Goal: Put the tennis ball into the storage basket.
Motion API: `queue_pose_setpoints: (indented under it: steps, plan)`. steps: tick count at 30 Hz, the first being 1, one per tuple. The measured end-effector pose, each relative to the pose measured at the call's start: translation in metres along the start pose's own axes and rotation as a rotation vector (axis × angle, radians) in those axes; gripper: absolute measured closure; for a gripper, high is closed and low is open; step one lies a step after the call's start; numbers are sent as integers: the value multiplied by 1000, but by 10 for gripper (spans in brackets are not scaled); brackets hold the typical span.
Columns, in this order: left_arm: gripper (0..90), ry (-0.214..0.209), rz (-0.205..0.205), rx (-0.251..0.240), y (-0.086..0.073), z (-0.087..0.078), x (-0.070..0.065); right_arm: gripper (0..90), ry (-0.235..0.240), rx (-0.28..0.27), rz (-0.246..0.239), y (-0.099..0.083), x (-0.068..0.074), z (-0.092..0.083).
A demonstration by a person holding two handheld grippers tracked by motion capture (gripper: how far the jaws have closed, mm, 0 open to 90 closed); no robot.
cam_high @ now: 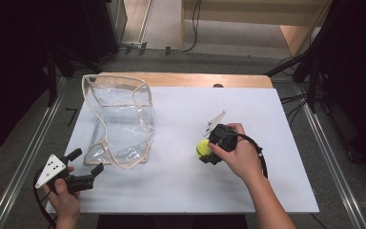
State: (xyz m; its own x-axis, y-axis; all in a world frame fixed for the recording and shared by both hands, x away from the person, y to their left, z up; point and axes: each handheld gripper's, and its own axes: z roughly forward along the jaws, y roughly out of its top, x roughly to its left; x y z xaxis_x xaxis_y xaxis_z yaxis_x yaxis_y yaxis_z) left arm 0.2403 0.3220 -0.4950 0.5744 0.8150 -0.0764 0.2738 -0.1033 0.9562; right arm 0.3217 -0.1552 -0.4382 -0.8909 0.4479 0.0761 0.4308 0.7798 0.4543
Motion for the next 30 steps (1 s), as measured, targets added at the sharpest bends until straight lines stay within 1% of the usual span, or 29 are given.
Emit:
queue_pose_setpoints:
  steps: [2,3,5,6,7,8,9,11,14,16,18,19,20,21,26,27,30]
  plan:
    - [0,0,1,0,0,0,0,232,5,-2,-10,3,0,1]
    - [0,0,0,0,0,0,0,232,0,4,-6,5,1,1]
    - [0,1,-1,-1,0,0,0,232,4,1,-21,8,1,1]
    - [0,0,-1,0,0,0,0,232,5,2,-11,9,2,2]
    - [0,-1,0,0,0,0,0,232,8,1,-24,11,1,2]
    - [0,-1,0,1,0,0,0,232,10,3,-19,12,2,3]
    - [0,-1,1,1,0,0,0,233,9,8,-27,14,1,3]
    - [0,-2,0,1,0,0,0,232,12,9,-26,17,3,4]
    - [0,-2,0,1,0,0,0,232,16,7,-47,23,4,4]
    - [0,-2,-1,0,0,0,0,232,16,10,-44,26,5,4]
    - [0,-3,-2,0,0,0,0,232,20,8,-54,28,6,5]
    - [0,-3,-3,0,0,0,0,233,18,20,-57,29,6,4]
    - [0,-4,-3,-1,0,0,0,233,23,13,-64,30,6,4]
    - [0,-4,-3,-1,0,0,0,232,23,11,-52,32,6,4]
    - [0,-5,0,1,0,0,0,232,25,13,-66,38,7,4]
    - [0,-4,-1,0,0,0,0,233,29,15,-76,39,7,5]
    - [0,-4,-1,0,0,0,0,233,29,24,-75,42,9,6]
